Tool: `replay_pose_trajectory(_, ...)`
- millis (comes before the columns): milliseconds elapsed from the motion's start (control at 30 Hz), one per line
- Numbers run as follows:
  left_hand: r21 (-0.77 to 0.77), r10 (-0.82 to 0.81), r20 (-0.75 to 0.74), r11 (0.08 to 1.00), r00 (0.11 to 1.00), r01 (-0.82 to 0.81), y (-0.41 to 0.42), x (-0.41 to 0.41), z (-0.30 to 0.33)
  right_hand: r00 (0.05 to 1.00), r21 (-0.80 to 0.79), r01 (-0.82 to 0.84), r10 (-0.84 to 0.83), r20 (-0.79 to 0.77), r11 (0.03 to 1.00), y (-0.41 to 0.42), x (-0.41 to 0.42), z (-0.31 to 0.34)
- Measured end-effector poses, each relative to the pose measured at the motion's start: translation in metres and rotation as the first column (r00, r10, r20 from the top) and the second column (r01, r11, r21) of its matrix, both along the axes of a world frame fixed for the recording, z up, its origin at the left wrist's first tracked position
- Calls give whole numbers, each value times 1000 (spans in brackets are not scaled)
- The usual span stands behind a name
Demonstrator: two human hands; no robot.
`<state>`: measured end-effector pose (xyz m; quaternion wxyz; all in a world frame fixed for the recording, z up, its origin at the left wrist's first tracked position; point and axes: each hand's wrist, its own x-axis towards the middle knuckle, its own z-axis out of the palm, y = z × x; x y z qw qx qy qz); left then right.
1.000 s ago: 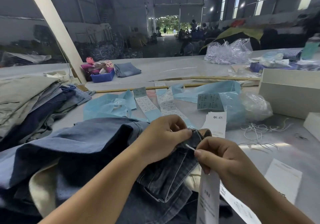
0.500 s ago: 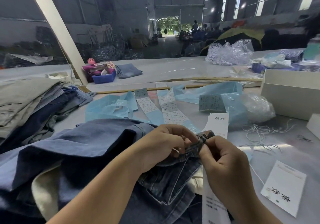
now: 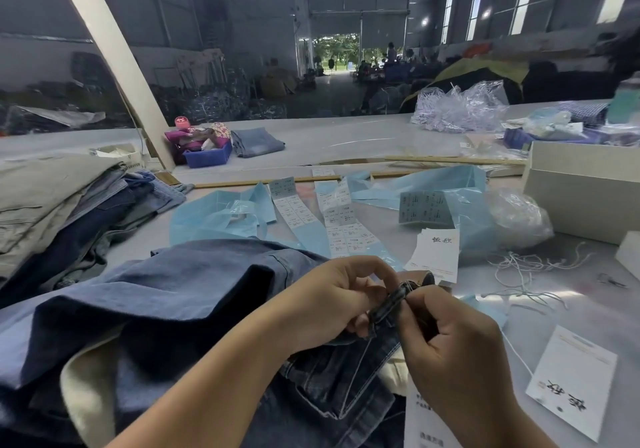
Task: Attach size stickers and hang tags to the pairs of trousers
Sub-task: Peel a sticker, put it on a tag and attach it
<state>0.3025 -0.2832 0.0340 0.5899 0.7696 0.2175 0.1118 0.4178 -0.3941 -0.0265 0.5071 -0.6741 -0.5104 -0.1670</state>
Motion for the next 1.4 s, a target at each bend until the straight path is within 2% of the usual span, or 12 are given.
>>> replay_pose_trajectory(167,-5,-6,-9,1000,1000,6,5,-2,0,987,41,63,-69,149,997,3,1,-3)
replay_pose_trajectory(300,107,-27,-81,994,996,36,7,-3,-2,967,76,55,-72,243,996,3,2,-9)
replay_pose_trajectory(367,160,-23,-111,986,994,40,8,-4,-2,968,66,33,-49,248,997,4,4,-10)
replay_pose_trajectory(500,375,20,-140,926,990,34,9,-4,-1,974,20,-46,40,222,999,4,8,-9)
replay_pose_trajectory(600,482,64,-93,876,994,-11,5,-1,-2,986,-14,-96,97,139,995,3,9,-3)
replay_pose_trajectory(667,491,115,-30,867,993,-86,1,-1,-2,991,-31,-123,124,56,992,4,10,3)
replay_pose_trajectory(867,352,210,181,898,961,-263,-5,3,7,972,-27,-195,189,-136,981,-4,12,20)
replay_pose_trajectory(967,277,194,197,929,961,-244,-10,7,11,948,20,-207,205,-244,978,-8,9,30)
replay_pose_trajectory(1067,204,132,210,963,969,-176,-13,9,14,871,87,-272,284,-401,958,-11,8,40)
replay_pose_trajectory(1133,207,75,202,971,976,-118,-15,10,15,819,102,-323,332,-468,941,-14,8,45)
replay_pose_trajectory(1267,234,30,142,970,989,-63,-16,12,11,742,171,-368,399,-539,914,-16,10,50)
replay_pose_trajectory(1400,206,21,142,977,990,-51,-18,13,7,736,192,-331,380,-560,924,-16,8,48)
